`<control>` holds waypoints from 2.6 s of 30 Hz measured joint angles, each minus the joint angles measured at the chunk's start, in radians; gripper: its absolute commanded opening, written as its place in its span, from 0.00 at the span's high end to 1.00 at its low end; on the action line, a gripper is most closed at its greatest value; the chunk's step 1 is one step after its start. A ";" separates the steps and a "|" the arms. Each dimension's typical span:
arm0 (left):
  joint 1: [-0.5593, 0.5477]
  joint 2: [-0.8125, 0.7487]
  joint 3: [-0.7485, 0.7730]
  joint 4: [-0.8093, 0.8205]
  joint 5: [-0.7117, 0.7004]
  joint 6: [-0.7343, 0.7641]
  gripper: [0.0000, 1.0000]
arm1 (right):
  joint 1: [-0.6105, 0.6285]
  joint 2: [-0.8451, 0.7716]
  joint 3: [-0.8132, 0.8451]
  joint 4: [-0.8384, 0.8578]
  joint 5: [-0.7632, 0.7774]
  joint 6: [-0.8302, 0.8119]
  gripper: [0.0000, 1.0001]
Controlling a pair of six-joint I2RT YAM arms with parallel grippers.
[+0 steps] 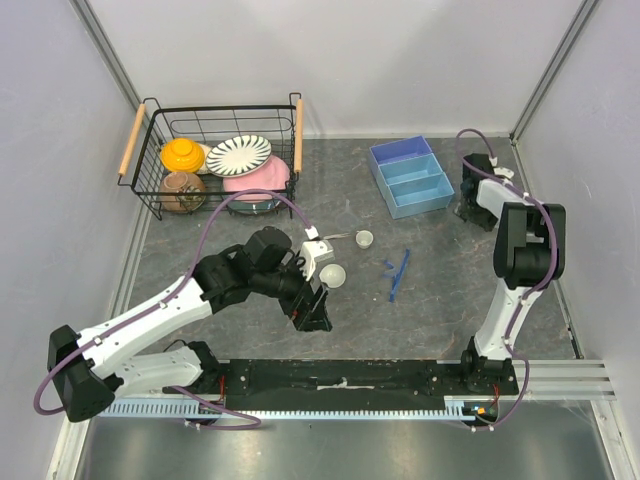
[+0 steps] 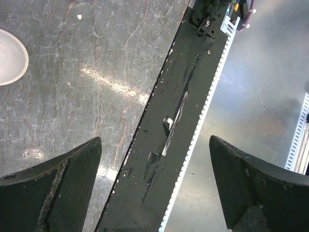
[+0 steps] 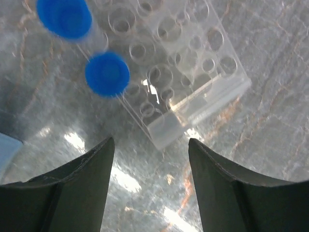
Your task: Organize the chemistry lab equipment
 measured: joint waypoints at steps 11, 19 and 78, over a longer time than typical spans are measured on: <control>0.001 0.077 0.172 -0.056 -0.120 -0.037 0.00 | 0.249 -0.251 -0.155 -0.168 -0.028 -0.031 0.28; 0.112 0.242 0.323 -0.073 -0.189 -0.045 0.05 | 0.263 -0.399 0.020 -0.219 -0.052 -0.059 0.27; 0.460 0.349 0.313 -0.024 -0.128 -0.113 0.08 | 0.281 0.344 0.595 -0.110 -0.224 0.071 1.00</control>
